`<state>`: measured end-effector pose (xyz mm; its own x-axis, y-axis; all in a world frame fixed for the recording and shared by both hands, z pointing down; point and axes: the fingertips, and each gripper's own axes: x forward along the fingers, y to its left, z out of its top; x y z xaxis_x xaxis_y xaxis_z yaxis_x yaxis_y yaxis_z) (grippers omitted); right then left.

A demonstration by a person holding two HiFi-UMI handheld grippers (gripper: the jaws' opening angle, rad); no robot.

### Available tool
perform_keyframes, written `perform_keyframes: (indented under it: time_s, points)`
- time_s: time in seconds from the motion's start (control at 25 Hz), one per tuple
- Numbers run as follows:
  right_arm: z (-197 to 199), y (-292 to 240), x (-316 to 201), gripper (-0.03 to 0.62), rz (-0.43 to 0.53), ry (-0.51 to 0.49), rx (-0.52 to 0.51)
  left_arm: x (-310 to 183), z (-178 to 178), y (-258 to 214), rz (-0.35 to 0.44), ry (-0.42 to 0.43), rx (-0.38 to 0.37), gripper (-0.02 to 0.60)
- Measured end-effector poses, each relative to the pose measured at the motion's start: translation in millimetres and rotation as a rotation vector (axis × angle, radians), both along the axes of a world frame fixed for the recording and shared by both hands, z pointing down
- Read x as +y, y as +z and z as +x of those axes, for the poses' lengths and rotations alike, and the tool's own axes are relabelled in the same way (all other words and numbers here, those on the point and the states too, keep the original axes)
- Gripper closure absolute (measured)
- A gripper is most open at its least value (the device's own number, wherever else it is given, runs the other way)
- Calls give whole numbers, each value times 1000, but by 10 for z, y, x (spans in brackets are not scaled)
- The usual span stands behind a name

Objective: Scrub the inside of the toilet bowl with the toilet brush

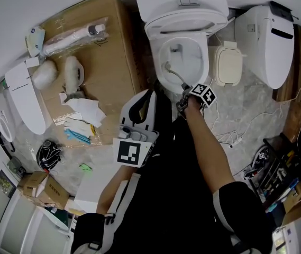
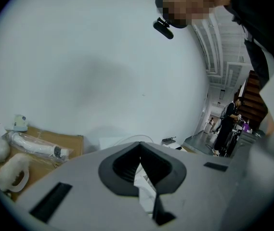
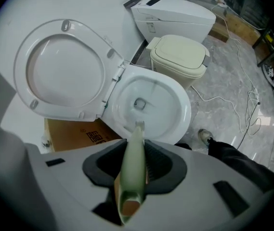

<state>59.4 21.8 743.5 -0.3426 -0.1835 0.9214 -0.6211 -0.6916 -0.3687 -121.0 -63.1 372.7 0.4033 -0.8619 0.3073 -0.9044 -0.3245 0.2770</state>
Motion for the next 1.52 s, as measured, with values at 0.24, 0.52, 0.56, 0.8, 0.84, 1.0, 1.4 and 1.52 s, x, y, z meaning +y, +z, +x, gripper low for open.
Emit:
perform_keyframes:
  time_s: [0.24, 0.52, 0.56, 0.8, 0.84, 1.0, 1.4, 1.52]
  points:
    - [163, -37, 271, 471, -31, -142, 20, 52, 102, 32, -33, 25, 17, 574]
    - [524, -105, 389, 471, -43, -408, 79, 49, 290, -35, 27, 46, 36, 574]
    - [593, -120, 385, 471, -42, -450, 92, 43, 316, -57, 43, 45, 36, 574]
    - [1012, -137, 257, 471, -41, -704, 166, 103, 494, 5, -10, 40, 16, 574]
    - [1069, -132, 207, 471, -38, -751, 175, 102, 522, 4, -6, 31, 14, 574]
    - [1282, -157, 67, 471, -15, -971, 214, 155, 689, -9, -22, -10, 1, 574]
    - [1586, -238, -511, 471, 136, -1612, 321, 69, 1071, -133, -19, -203, 7, 574]
    - [1602, -266, -714, 471, 198, -1825, 365, 33, 1150, -161, -20, -256, 6, 574]
